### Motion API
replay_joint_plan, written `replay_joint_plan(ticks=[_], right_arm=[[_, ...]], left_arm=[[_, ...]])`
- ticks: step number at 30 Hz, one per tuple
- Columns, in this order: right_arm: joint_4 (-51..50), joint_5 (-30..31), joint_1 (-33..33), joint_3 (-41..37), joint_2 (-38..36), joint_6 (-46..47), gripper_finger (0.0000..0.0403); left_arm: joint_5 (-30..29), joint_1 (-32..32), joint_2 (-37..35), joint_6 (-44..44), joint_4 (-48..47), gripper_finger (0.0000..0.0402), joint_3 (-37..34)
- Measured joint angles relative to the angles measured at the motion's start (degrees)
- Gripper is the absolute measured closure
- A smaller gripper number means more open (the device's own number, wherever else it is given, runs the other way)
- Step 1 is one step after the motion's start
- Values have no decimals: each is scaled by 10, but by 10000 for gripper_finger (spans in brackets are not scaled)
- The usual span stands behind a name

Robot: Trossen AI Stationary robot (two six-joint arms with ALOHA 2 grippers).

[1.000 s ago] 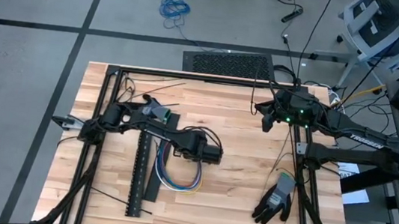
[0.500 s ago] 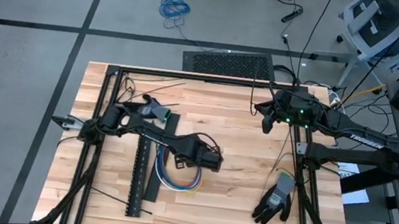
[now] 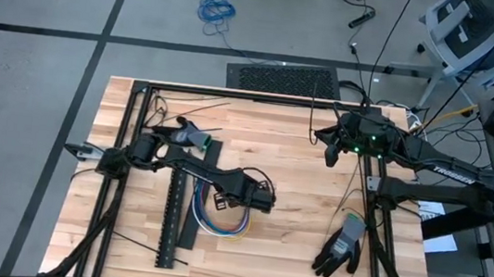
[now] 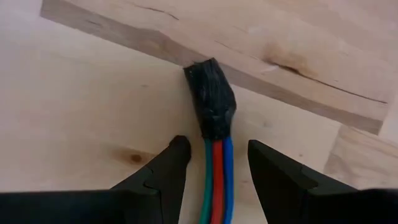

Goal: Ziptie cables
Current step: Wrap the cable wires with a black zip tie

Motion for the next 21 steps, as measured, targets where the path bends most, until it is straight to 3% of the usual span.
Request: replay_joint_plan(ticks=[6,8,11,14,16,21], right_arm=[[-1,-4,0,0,0,0,403],[1,-3,0,0,0,0,403],[3,-4,0,0,0,0,403],[6,-1,0,0,0,0,403],[11,-1,0,0,0,0,403],[36,-2,0,0,-1,-1,403]], left_arm=[[3,9,19,-3,15,241,-1],[3,8,22,-2,12,272,-1],[-1,-2,23,-3,5,362,-2],[-13,-9,24,8,6,382,-2],[-14,-14,18,53,8,382,2],[-26,-30,-5,290,-32,384,43]])
